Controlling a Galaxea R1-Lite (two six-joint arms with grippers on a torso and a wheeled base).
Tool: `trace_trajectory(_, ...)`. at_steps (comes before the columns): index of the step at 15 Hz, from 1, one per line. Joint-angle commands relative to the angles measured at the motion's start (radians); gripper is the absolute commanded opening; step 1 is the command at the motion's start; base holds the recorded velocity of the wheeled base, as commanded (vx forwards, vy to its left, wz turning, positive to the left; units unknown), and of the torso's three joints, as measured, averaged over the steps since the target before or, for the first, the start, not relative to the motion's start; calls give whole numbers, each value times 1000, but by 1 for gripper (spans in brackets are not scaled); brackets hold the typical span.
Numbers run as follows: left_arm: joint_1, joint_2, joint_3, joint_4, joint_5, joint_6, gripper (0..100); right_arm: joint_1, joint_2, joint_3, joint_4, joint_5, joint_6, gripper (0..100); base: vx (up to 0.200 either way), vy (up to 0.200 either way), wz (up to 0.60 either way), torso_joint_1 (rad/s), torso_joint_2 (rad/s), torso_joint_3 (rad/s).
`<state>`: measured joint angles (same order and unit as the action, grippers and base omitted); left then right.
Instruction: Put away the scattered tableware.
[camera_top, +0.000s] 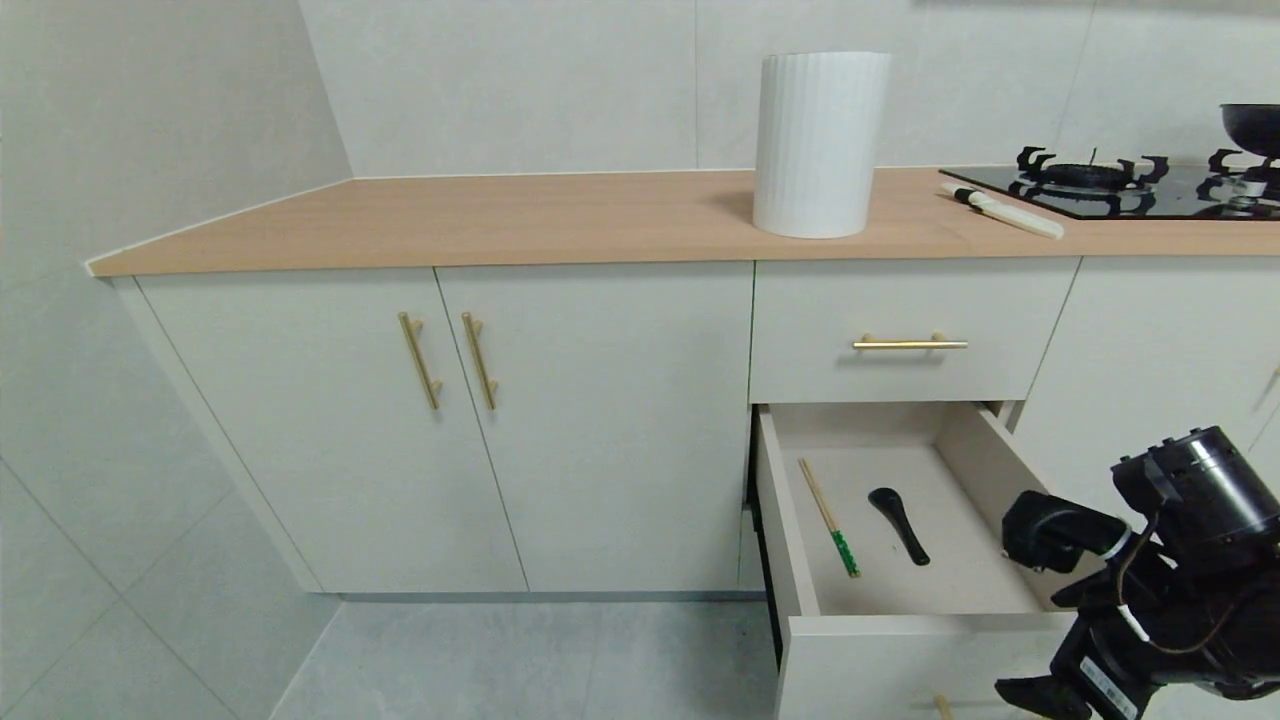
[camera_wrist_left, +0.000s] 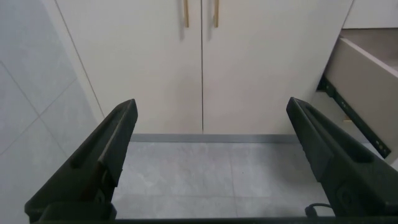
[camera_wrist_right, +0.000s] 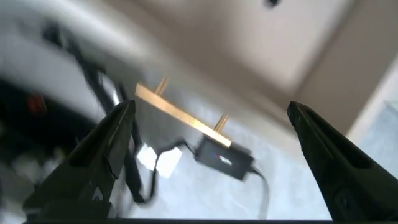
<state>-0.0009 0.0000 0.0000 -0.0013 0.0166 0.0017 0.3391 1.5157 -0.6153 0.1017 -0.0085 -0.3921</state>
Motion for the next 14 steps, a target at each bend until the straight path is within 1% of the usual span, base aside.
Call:
trace_trajectory(1,1,0,0,0,0,0,100,34,-14,35,0,-1,-16,100,0,0,0,0,0,0)
trace_trajectory(5,1,0,0,0,0,0,100,66,-26,94,0,-2,-85,100,0,0,0,0,0,0)
trace_trajectory(9,1,0,0,0,0,0,100,87,55,98,-2,-14,-85,100,0,0,0,0,0,0)
trace_trajectory(14,1,0,0,0,0,0,100,72,147,74,-28,-39,-76,100,0,0,0,0,0,0)
